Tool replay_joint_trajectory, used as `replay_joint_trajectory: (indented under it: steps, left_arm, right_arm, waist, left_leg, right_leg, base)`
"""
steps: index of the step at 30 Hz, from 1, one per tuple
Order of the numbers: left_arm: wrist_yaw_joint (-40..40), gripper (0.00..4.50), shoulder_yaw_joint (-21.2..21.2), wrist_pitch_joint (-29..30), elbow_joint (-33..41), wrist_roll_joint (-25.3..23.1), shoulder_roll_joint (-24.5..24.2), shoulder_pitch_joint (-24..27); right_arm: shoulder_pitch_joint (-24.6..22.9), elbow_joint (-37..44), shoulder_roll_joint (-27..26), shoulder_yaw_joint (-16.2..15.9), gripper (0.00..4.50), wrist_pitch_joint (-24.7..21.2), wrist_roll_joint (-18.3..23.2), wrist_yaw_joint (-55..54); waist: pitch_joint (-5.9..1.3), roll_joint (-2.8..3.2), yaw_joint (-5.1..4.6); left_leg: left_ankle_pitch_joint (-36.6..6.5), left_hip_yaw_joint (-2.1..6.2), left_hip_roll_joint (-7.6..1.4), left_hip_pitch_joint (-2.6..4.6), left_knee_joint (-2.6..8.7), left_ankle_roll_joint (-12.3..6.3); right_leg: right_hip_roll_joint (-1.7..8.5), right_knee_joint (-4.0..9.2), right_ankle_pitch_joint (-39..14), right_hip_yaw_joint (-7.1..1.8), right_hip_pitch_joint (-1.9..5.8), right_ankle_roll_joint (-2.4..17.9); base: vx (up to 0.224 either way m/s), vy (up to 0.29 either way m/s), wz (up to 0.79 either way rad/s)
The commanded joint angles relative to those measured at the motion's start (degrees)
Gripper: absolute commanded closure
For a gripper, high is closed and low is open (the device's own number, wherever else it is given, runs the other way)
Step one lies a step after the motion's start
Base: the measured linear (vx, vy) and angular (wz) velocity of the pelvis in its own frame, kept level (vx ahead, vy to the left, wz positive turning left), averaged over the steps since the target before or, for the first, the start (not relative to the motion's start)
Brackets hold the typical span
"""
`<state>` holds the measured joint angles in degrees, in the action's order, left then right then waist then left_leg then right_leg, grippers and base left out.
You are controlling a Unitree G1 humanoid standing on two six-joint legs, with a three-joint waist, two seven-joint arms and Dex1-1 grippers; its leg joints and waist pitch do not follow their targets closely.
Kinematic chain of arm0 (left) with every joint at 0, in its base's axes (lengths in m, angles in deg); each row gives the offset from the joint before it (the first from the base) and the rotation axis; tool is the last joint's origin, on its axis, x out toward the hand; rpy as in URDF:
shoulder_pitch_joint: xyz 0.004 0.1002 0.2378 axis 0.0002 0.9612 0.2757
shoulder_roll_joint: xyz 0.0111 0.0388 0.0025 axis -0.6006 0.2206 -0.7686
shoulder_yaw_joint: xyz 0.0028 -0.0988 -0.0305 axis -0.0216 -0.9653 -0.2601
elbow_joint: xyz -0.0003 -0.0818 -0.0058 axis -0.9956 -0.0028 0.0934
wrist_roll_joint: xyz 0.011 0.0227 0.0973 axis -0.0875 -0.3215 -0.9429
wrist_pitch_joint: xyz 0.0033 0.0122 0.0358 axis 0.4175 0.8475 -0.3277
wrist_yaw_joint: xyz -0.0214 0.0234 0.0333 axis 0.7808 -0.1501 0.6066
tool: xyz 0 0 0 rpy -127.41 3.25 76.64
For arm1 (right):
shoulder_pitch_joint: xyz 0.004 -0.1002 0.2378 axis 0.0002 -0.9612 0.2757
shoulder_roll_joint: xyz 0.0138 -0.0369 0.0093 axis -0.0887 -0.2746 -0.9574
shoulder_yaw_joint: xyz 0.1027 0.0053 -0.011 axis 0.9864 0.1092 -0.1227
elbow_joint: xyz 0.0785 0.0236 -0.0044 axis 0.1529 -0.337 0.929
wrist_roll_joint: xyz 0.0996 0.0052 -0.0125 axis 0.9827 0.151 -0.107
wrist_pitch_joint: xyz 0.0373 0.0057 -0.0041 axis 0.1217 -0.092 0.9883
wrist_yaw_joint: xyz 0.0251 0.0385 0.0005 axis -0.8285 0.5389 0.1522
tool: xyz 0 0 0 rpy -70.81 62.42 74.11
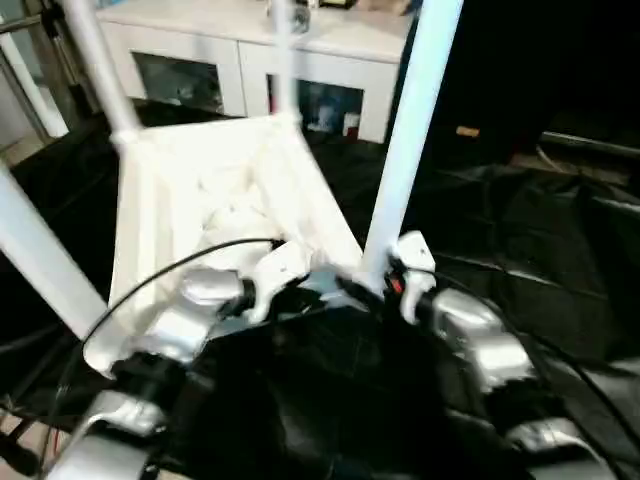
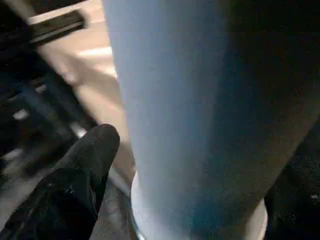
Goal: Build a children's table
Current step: Rotate leg to tighten
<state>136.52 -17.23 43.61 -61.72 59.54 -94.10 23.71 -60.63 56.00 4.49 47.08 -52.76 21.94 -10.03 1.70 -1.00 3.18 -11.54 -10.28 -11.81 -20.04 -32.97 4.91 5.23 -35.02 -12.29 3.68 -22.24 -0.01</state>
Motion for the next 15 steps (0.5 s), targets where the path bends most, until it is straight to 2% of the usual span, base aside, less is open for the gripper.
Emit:
replay_joint_trajectory:
  steps: [1,6,10,11,14,15]
  left_arm:
    - [3.3,4.5,3.4,-1.8,1.1,3.6,2.2,0.8]
    - [10.1,4.5,3.3,-1.1,2.3,5.4,-1.2,1.4]
    - [14.0,4.5,3.2,-0.6,2.6,6.2,-3.4,1.5]
    - [15.0,4.5,3.2,0.1,2.8,6.2,-3.9,1.4]
    - [16.4,4.5,3.0,0.6,2.9,6.3,-4.8,1.4]
    - [16.7,4.5,3.0,0.7,2.8,6.3,-4.9,1.3]
  right_arm:
    - [-0.6,2.7,-1.2,-5.9,0.59,-1.4,1.3,7.4]
    - [-1.0,4.2,3.0,-6.7,0.59,-1.3,1.5,14.1]
    - [-1.1,5.3,5.0,-6.9,0.59,-3.0,2.4,17.9]
    - [-1.1,5.5,5.3,-7.0,0.84,-3.5,2.5,18.4]
    - [-1.2,5.9,5.7,-7.1,0.92,-4.5,2.9,19.5]
    - [-1.3,6.0,5.7,-6.9,1.11,-4.8,3.2,20.0]
  waist:
    - [-2.54,-0.49,-0.03]
    - [-2.36,-0.5,0.25]
    - [-2.49,-0.43,0.5]
    - [-2.46,-0.53,0.52]
    - [-2.53,-0.51,0.57]
    - [-2.52,-0.49,0.6]
  left_leg:
    - [-5.8,-0.01,-1.55,-0.12,3.51,-6.24]
    - [-7.4,-0.08,-1.72,-0.03,3.67,-5.07]
    - [-5.9,-0.14,-1.8,0.05,3.54,-5.26]
    - [-5.7,-0.18,-1.81,0.04,3.5,-5.28]
    - [-5.3,-0.23,-1.79,0.16,3.41,-5.19]
    - [-5.3,-0.26,-1.79,0.21,3.39,-5.2]
  right_leg:
    - [2.79,3.38,-0.8,-2.49,2.58,14.9]
    - [2.89,3.61,-4.2,-2.52,2.45,14.6]
    - [2.68,3.18,-1.8,-2.4,2.46,15.2]
    - [2.67,3.08,-0.8,-2.39,2.4,15.7]
    - [2.73,2.94,0.1,-2.4,2.4,16.3]
    - [2.73,2.94,0.4,-2.41,2.37,16.5]
  base:
    - [0.0,0.0,0.0]
    - [0.0,0.0,0.0]
    - [0.0,0.0,0.0]
    - [0.0,0.0,0.0]
    - [0.0,0.0,0.0]
    - [0.0,0.0,0.0]
